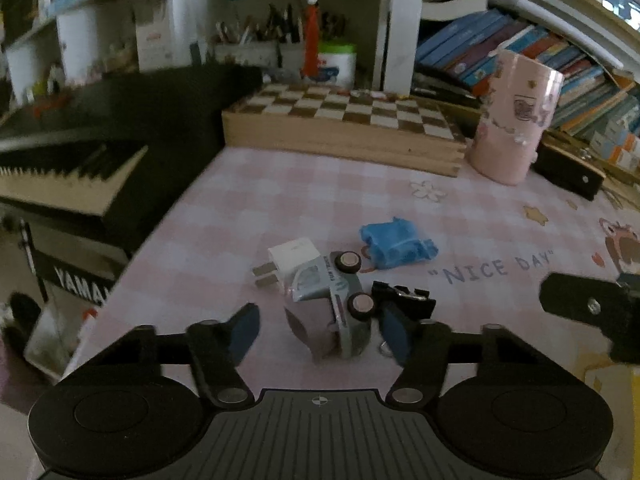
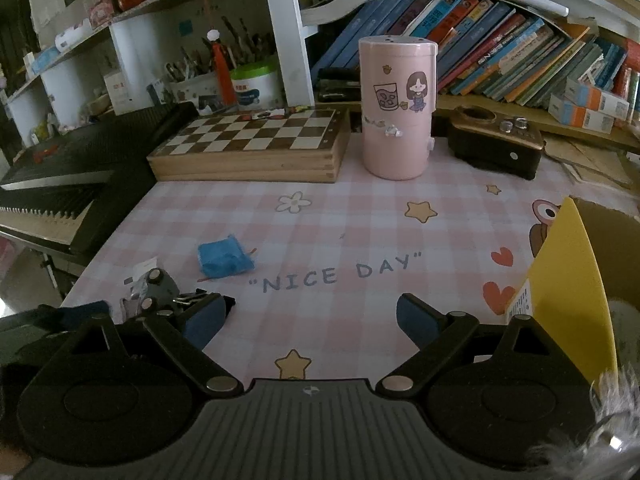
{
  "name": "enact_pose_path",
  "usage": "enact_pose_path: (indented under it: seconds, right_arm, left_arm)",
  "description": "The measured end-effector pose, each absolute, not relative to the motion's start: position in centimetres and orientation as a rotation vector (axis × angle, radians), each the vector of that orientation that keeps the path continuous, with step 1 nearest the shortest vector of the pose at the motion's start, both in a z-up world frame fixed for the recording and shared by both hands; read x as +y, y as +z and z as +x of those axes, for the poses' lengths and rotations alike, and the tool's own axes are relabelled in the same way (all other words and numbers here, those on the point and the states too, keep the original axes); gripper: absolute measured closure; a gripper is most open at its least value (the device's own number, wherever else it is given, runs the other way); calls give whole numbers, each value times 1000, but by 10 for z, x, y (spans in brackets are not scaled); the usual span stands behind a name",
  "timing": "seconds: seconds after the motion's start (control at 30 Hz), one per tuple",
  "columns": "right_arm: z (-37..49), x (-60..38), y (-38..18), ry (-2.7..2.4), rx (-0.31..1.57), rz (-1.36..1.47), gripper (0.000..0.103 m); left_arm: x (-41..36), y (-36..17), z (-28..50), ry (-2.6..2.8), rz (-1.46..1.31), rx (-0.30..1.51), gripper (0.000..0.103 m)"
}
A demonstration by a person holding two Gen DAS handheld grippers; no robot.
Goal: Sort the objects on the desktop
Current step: 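Close the left gripper on the grey toy car while the right grips the black clip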
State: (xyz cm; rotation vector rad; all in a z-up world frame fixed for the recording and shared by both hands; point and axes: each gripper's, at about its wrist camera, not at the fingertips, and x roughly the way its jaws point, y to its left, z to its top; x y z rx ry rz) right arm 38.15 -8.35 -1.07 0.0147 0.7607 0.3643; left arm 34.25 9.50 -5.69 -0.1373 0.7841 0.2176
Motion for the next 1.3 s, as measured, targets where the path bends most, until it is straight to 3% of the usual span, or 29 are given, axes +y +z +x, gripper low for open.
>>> enact_pose_path:
  seconds: [0.13, 0.53, 0.83, 0.87, 0.97, 1.13, 1.3]
  right_arm:
    - [385, -81, -12, 373, 765, 9, 10]
    - [397, -48, -28, 474, 791, -35, 10]
    - [391, -3, -51, 514, 782, -73, 20]
    - [391, 2, -54, 503, 777, -71, 22]
    - [391, 15, -61, 466, 778, -71, 41]
    - [389, 29, -65, 420, 742, -118, 58]
    - [389, 22, -67, 426, 720, -116, 60]
  left_arm:
    - [94, -67, 351, 195, -124, 810, 57]
    - [132, -48, 303, 283, -226, 778, 57]
    - [161, -40, 252, 416, -394, 774, 57]
    - [163, -39, 249, 425, -391, 774, 57]
    - [167, -34, 243, 447, -373, 771, 57]
    - [172, -26, 236, 467, -345, 749, 57]
    - [170, -23, 234, 448, -323, 738, 57]
